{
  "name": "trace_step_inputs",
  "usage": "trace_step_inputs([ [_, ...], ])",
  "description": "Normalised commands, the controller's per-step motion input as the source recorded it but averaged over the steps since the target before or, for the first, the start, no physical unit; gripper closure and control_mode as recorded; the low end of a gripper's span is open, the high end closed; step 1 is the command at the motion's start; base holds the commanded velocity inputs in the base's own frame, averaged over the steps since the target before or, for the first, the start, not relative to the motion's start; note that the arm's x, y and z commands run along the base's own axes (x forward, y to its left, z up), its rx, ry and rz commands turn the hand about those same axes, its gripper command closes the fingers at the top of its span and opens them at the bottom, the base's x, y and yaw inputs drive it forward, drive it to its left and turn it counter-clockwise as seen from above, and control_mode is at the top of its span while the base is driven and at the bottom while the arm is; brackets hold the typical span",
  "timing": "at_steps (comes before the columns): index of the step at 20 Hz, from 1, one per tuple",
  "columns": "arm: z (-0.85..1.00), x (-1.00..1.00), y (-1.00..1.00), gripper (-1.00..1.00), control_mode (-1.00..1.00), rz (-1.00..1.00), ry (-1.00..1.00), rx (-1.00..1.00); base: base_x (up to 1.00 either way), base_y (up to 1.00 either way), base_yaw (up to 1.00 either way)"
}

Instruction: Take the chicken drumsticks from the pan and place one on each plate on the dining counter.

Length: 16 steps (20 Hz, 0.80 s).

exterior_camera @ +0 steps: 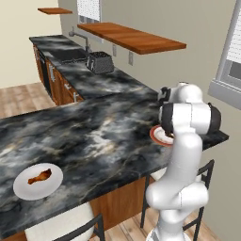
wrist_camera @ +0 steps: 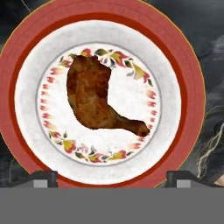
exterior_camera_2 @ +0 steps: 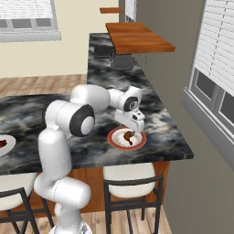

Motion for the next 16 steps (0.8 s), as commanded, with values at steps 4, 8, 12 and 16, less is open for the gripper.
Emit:
trace_step_inputs([
  [4, 0.19, -0.98, 0.23, -1.0, -1.0, -0.07, -0.12, -0.07, 0.0, 0.0, 0.0],
  [8, 0.11, -1.0, 0.26, -1.0, -1.0, -0.12, -0.11, -0.15, 0.0, 0.0, 0.0],
  [12, 0.2, -0.99, 0.24, -1.0, -1.0, -0.03, -0.16, -0.06, 0.0, 0.0, 0.0],
  [16, 0.47, -0.78, 0.29, -1.0, -1.0, 0.0, -0.1, -0.05, 0.0, 0.0, 0.0],
])
